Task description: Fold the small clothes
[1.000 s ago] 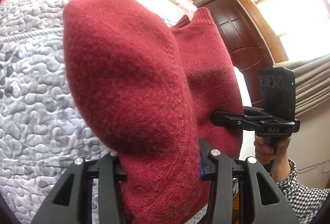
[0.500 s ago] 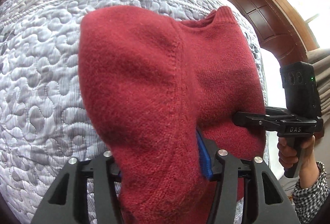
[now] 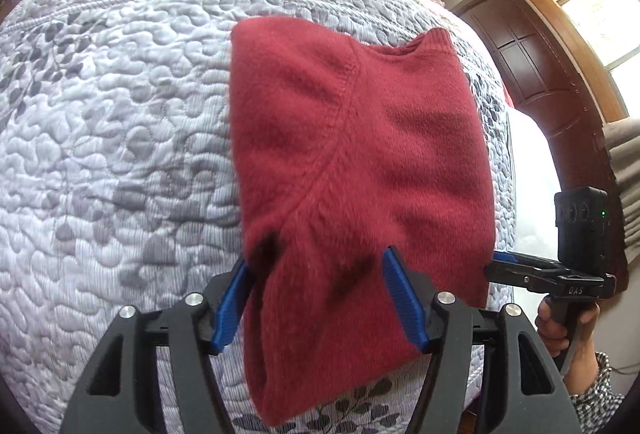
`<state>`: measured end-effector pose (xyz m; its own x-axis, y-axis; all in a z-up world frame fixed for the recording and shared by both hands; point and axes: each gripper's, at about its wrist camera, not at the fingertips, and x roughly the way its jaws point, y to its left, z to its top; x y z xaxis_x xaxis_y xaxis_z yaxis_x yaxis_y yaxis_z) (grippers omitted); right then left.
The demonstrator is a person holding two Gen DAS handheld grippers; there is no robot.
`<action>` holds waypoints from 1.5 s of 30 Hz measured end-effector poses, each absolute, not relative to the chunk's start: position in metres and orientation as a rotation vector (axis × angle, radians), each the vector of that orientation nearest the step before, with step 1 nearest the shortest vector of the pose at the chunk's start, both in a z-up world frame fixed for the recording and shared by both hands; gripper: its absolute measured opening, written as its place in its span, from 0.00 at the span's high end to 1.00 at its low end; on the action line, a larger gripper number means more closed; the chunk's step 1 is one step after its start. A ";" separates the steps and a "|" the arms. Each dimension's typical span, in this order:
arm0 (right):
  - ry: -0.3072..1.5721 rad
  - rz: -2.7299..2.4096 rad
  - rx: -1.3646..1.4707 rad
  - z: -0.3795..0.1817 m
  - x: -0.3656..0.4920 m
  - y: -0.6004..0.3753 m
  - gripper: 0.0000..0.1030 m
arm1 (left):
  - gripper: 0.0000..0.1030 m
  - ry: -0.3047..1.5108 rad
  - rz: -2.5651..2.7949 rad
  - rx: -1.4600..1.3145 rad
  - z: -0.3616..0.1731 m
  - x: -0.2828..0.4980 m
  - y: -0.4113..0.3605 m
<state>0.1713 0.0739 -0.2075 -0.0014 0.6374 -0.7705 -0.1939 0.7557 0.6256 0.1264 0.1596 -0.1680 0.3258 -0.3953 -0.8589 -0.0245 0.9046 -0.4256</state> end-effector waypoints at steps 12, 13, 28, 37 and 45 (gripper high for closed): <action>1.440 0.725 0.408 -0.198 0.139 0.054 0.80 | 0.47 1.271 -0.225 -0.431 -0.182 0.068 0.180; 1.440 0.709 0.377 -0.197 0.139 0.056 0.80 | 0.46 1.274 -0.221 -0.414 -0.182 0.065 0.181; 1.475 0.547 0.286 -0.223 0.132 0.076 0.70 | 0.38 1.304 -0.153 -0.407 -0.215 0.064 0.175; 1.392 0.429 0.137 -0.172 0.110 0.085 0.45 | 0.35 1.271 0.019 -0.301 -0.171 0.046 0.155; 1.341 0.364 0.045 -0.142 0.082 0.093 0.22 | 0.30 1.271 0.122 -0.204 -0.146 0.029 0.152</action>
<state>0.0823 0.0929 -0.1416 0.1806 0.2834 -0.9418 -0.2323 0.9428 0.2392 0.0285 0.1523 -0.1462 0.2921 -0.0218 -0.9561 -0.2034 0.9755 -0.0843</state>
